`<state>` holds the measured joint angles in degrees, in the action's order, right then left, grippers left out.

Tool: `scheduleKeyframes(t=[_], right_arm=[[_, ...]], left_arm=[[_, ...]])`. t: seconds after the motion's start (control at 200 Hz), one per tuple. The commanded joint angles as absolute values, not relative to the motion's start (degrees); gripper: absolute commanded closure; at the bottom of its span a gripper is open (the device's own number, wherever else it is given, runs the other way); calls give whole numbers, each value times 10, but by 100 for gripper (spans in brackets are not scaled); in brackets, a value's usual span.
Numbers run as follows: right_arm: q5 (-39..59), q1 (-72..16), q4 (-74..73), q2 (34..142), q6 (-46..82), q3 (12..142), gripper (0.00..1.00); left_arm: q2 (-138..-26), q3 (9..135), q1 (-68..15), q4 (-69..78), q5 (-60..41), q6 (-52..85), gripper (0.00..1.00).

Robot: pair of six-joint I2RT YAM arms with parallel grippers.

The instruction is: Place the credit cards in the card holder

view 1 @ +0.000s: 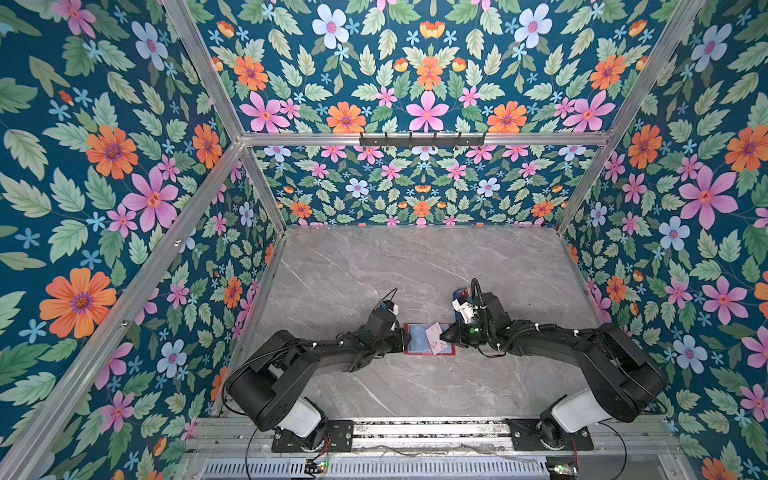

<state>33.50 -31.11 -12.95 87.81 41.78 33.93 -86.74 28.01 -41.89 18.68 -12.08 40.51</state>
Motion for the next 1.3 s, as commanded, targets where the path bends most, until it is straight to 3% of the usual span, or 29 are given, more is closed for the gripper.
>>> scheduleKeyframes(t=[0.0, 0.58, 1.29], right_arm=[[338, -312, -148, 883, 425, 343, 100], [287, -312, -95, 843, 412, 338, 100], [336, -314, -133, 882, 419, 341, 100]], left_arm=[[-871, 280, -418, 164, -122, 405, 70], [-874, 283, -418, 155, -119, 405, 72], [-879, 281, -419, 159, -122, 407, 73]])
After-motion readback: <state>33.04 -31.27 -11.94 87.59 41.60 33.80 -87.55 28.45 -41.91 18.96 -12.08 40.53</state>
